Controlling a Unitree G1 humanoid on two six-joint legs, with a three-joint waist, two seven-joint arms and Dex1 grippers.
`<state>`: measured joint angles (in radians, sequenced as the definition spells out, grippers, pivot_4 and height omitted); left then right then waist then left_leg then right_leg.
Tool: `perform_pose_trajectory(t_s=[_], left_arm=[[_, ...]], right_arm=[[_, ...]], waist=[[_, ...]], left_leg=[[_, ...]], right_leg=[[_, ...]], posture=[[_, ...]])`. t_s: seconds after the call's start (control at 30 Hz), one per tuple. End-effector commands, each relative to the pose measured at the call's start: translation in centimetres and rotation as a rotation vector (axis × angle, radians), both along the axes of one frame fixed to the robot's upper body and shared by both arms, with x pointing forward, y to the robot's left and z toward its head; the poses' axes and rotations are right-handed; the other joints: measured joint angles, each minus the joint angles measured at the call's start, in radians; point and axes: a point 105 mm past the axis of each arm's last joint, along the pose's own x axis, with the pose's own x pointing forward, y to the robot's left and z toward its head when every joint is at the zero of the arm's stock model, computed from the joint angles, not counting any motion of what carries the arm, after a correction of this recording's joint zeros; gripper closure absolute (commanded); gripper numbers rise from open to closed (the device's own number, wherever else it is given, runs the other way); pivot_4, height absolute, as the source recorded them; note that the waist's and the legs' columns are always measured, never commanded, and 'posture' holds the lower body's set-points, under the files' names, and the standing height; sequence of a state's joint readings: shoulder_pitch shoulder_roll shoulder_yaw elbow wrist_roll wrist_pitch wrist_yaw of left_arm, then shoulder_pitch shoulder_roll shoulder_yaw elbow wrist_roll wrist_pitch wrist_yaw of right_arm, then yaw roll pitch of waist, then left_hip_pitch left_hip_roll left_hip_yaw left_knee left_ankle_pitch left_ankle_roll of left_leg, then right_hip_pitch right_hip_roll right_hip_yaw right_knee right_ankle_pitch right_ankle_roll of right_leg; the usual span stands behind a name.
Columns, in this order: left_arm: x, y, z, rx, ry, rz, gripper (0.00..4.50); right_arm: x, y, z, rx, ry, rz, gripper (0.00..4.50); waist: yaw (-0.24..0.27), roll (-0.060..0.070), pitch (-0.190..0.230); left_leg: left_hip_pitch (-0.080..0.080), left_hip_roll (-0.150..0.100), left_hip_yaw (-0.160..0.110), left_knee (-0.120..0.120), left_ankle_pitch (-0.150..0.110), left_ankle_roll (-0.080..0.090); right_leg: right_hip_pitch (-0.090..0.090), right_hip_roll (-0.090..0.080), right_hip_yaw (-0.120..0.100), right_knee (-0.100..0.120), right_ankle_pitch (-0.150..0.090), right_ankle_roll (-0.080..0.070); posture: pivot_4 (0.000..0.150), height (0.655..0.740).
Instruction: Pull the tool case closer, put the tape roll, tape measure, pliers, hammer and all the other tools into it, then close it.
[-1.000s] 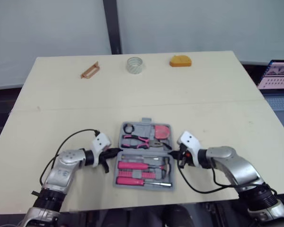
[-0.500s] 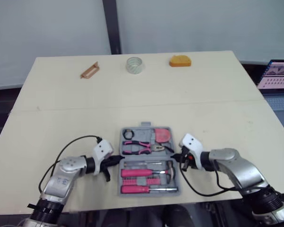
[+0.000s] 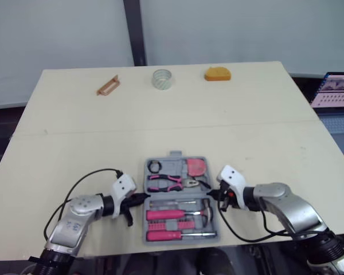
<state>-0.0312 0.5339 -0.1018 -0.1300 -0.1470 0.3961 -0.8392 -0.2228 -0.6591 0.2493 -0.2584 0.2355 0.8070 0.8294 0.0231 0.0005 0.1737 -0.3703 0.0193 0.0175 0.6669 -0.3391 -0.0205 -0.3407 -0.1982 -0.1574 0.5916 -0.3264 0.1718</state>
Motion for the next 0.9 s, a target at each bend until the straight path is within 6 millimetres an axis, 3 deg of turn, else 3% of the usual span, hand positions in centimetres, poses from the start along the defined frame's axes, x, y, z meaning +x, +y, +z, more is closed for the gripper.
perform_pose_trajectory(t_s=[0.03,0.9], left_arm=[[-0.86,-1.23,0.15,-0.018,0.005,-0.055,4.46],[-1.41,-0.92,0.01,-0.006,0.022,-0.052,4.46]], right_arm=[[-0.93,1.76,0.76,0.064,0.0,0.074,4.5],[-1.75,1.91,0.66,0.076,0.027,0.074,4.5]], waist=[[0.0,0.0,0.0],[0.0,0.0,0.0]], left_leg=[[0.0,0.0,0.0,0.0,0.0,0.0],[0.0,0.0,0.0,0.0,0.0,0.0]], right_leg=[[0.0,0.0,0.0,0.0,0.0,0.0],[0.0,0.0,0.0,0.0,0.0,0.0]], posture=[[0.15,0.74],[0.15,0.74]])
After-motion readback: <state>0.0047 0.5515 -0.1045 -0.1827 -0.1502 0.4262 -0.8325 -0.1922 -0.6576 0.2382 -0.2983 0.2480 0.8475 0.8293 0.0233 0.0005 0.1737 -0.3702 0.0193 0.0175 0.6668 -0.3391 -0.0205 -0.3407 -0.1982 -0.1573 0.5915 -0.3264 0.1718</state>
